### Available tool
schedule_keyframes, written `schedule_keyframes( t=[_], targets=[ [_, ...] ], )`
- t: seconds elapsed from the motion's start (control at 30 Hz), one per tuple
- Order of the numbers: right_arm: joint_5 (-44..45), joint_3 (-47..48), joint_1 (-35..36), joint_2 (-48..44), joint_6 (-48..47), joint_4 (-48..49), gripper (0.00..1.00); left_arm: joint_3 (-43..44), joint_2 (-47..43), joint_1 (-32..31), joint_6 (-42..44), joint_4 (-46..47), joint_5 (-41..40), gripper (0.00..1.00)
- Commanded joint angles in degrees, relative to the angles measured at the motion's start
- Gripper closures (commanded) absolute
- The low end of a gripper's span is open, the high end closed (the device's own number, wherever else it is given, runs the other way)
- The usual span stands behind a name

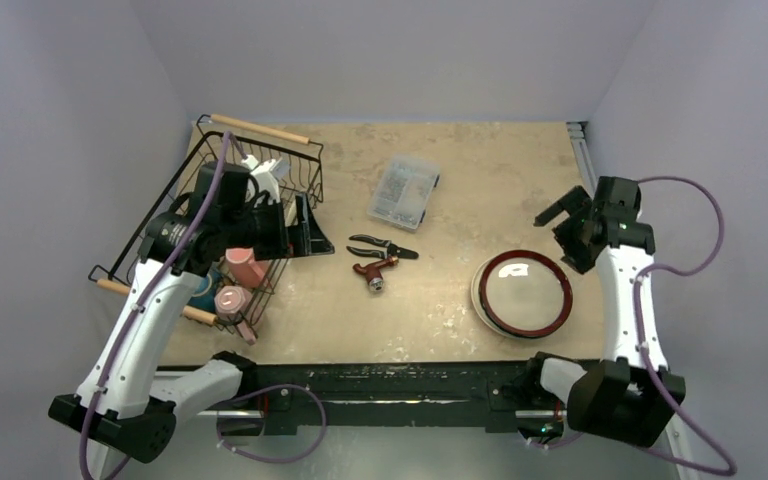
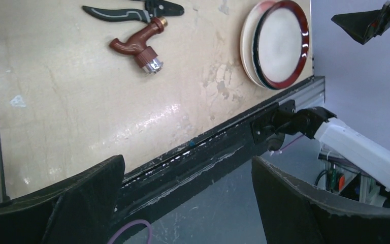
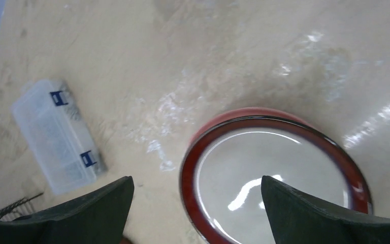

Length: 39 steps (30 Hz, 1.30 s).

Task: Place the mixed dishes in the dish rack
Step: Pick up the plate at the center of the board.

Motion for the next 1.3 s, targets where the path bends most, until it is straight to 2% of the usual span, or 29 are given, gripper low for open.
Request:
schedule_keyframes(
  t=[0.0,0.1,0.17,0.3,0.5,0.9,1.13,1.27],
  targets=[
    [13.23,-1.15,-3.95,-5.77,-2.84,-9.84,0.01,3.58,1.44,-4.57,1.66,2.63,1.99,0.06],
    [18.64,-3.75,-6.82,-6.63,-4.11,-10.75,0.01,4.14,1.84,-7.5,2.05,3.08,2.11,0.06],
    [19.19,-6.03,-8.16,-5.97,-5.1,-10.09,0.01,4.28,1.65,-9.02,3.01,2.97,1.5,0.06],
    [15.57,-9.87,-11.98,-3.43,-5.5,-7.79,0.01,5.71,1.5,-11.76,6.78,1.02,-2.11,0.05],
    [11.29,-13.77,-12.95,0.39,-6.18,-2.93,0.01,10.21,3.49,-15.66,10.76,-1.22,-5.64,0.03],
    [2.82,-14.39,-12.88,6.18,-10.66,-0.49,0.01,10.18,4.75,-15.88,9.02,-1.98,-3.7,0.03],
    [0.35,-16.27,-12.84,4.89,-10.29,3.58,0.01,10.15,4.31,-15.86,9.12,-2.44,-4.14,0.03],
    [-4.18,-18.84,-12.8,3.53,-9.34,6.42,0.01,10.44,4.21,-15.91,9.51,-2.72,-4.34,0.03]
  ],
)
